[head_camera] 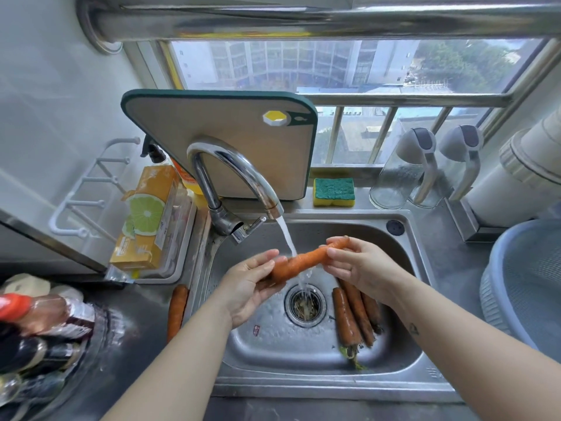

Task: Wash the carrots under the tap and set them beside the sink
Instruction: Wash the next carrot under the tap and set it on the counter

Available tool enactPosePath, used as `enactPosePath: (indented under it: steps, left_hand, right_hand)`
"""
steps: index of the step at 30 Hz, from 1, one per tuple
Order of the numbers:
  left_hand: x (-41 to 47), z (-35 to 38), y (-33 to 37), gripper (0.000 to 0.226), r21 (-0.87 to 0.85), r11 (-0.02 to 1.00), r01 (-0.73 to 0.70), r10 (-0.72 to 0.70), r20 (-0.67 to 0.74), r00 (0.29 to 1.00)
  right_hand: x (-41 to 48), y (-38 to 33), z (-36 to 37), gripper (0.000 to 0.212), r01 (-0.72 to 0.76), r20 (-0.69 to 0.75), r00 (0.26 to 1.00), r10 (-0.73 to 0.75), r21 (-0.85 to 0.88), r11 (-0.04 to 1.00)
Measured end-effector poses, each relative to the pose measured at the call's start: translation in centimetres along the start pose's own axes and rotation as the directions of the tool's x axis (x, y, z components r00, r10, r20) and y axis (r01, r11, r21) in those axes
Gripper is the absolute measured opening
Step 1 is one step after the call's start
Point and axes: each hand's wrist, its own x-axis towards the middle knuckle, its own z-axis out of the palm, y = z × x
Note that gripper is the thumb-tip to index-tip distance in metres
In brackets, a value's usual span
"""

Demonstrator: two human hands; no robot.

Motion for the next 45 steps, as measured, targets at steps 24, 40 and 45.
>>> enactPosePath:
  steps: [24, 40, 45]
  left_hand:
    - [-1.5, -0.1, -3.2, 0.036, 0.912, 0.35, -0.215, 0.226, 0.141, 0.964]
    - [-1.4, 1.3, -2.8, 0.032, 0.965, 0.142, -0.221, 0.43, 0.141, 0.892]
    - [-1.3, 1.6, -2.9, 0.041, 0.963, 0.118, -0.24, 0.415, 0.172, 0.894]
  right_hand:
    - [0.3, 4.7, 6.7, 0.021, 0.094, -0.012, 0.995, -0.095, -0.065, 0.993]
    - [0.6, 4.0, 6.4, 0.014, 0.253, -0.01, 0.954, -0.3, -0.511, 0.822]
    - [1.1, 3.6, 6.3, 0.039, 0.235, -0.085, 0.952, -0.294, -0.414, 0.88]
